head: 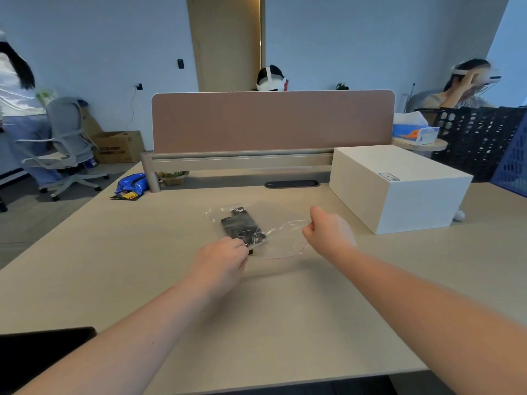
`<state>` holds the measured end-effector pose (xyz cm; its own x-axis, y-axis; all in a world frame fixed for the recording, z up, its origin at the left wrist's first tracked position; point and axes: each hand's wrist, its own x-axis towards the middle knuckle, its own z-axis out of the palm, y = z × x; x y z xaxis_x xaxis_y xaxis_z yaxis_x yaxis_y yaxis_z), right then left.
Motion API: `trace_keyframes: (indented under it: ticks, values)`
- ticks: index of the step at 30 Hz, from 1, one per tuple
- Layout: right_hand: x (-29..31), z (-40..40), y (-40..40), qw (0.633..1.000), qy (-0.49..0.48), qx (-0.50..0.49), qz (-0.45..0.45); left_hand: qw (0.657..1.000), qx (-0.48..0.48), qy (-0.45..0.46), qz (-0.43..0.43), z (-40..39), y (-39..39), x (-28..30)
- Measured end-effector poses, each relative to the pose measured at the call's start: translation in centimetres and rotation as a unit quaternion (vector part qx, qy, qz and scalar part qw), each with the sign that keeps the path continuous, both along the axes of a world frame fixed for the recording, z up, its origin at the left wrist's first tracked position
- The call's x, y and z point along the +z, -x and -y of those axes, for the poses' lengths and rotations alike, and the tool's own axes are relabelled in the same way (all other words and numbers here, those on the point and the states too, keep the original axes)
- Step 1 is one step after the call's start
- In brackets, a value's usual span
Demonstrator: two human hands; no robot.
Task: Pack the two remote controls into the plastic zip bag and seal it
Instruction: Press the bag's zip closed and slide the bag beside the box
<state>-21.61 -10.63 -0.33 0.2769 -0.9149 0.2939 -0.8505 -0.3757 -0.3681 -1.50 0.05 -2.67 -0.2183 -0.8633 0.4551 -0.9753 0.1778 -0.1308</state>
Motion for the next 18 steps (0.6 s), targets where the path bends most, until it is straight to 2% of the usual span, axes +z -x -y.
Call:
trace_keyframes:
  ticks: [5, 10, 12, 15, 18]
  values:
    - [0.0, -1.0, 0.2, 0.999, 0.016, 0.014, -0.043, 0.998, 0.034, 0.007, 0.049, -0.9, -0.8, 0.3]
    - [-0.2, -1.4, 0.3, 0.987, 0.007, 0.019, -0.158, 1.0, 0.027, -0.002, 0.016, -1.6, -1.2, -0.1]
    - [-0.3, -1.3, 0.4, 0.983, -0.014, 0.02, -0.184, 0.999, 0.03, 0.0, 0.035, -1.6, -1.4, -0.3]
    - [-0.3, -1.2, 0.5, 0.987, -0.026, 0.043, -0.156, 0.997, 0.046, 0.03, 0.059, -1.4, -1.3, -0.5]
    - [-0.1, -1.9, 0.0, 0.98, 0.001, 0.155, -0.12, 0.997, 0.044, 0.059, 0.008, -1.4, -1.2, -0.5]
